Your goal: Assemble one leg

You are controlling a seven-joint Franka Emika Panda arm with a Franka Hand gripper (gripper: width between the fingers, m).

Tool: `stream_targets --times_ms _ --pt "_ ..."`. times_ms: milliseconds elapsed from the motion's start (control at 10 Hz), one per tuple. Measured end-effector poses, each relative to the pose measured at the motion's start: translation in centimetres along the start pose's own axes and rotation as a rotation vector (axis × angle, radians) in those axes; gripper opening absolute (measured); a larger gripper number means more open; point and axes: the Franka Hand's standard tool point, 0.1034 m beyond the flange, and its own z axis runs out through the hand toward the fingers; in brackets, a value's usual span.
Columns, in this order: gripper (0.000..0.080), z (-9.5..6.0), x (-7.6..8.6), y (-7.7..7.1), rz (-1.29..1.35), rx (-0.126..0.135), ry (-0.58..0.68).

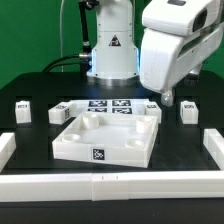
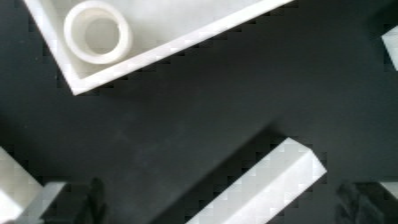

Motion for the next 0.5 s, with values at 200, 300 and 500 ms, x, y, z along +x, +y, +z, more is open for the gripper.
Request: stream_targets --times_ms 200,300,500 --pt "0.065 0.0 0.0 0.0 0.0 0.0 0.0" --pt "0.065 0.1 -0.3 0.0 -0.022 -0.006 0.006" --pt "0.065 1.3 -3.2 -1.1 -0.107 -0.065 0.06"
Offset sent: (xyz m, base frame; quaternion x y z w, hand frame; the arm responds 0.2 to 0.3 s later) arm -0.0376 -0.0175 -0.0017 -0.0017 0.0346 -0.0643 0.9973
